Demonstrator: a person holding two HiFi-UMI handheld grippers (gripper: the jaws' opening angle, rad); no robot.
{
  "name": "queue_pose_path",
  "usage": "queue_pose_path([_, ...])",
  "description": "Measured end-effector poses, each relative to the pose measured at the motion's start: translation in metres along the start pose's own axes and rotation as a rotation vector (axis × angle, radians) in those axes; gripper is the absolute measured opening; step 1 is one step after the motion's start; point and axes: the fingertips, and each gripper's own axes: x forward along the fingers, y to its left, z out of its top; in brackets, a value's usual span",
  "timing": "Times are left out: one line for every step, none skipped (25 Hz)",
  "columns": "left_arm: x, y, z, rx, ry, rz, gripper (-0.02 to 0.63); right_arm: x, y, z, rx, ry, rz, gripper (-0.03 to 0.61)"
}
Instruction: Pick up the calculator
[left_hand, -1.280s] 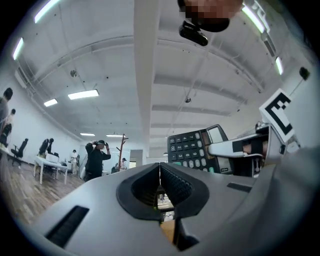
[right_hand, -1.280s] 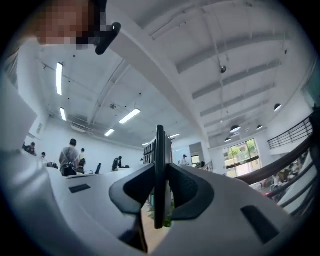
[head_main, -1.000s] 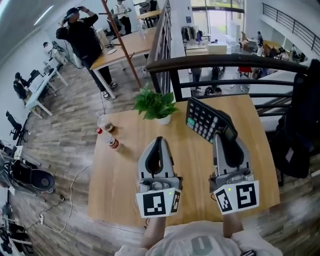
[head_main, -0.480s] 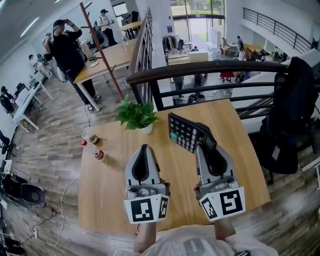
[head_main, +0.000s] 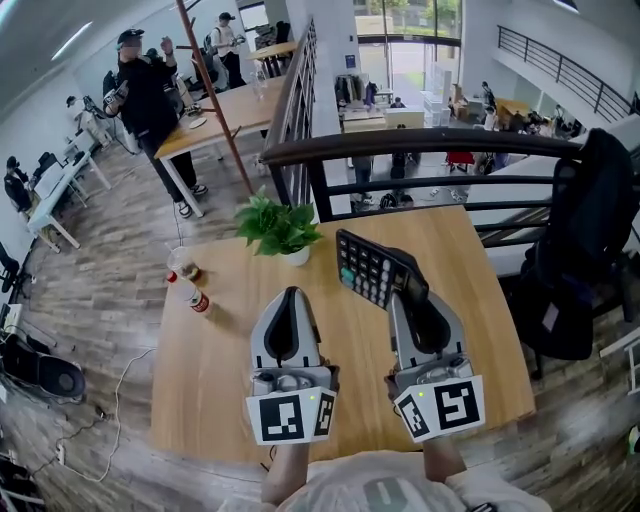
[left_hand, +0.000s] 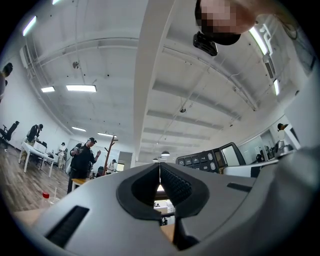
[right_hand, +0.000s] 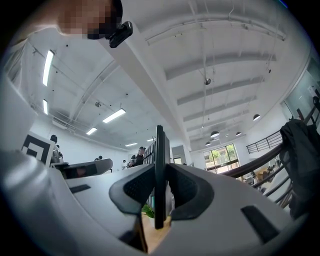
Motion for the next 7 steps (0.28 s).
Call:
queue_pose_path([0.0,0.001,0.001,0.002,-0.001,0.003,0.009,0.001,0.001,0.0,0.001,0.0,0.005,0.095])
queue_pose_path([-0.001,0.002,0.001,0.007,-0.001,0.007,0.009,0.002,0.003,0.0,0.003,0.0,0.012,0.095])
queue_pose_path([-0.001,0.004,0.002,0.012,-0.002,0.011,0.009,0.003,0.006,-0.001,0.005,0.0,0.019,0.095])
queue_pose_path([-0.001,0.006,0.003,0.016,-0.003,0.015,0.009,0.005,0.009,-0.001,0.005,0.0,0.027,0.095])
queue_pose_path([-0.001,0.008,0.004,0.019,-0.004,0.017,0.009,0.006,0.012,-0.001,0.005,0.0,0.034,0.095])
queue_pose_path([-0.001,0.009,0.005,0.021,-0.005,0.019,0.009,0.007,0.014,-0.001,0.003,0.0,0.04,0.095])
queue_pose_path([-0.001,0.01,0.005,0.023,-0.006,0.02,0.009,0.008,0.017,-0.001,0.001,0.0,0.046,0.095])
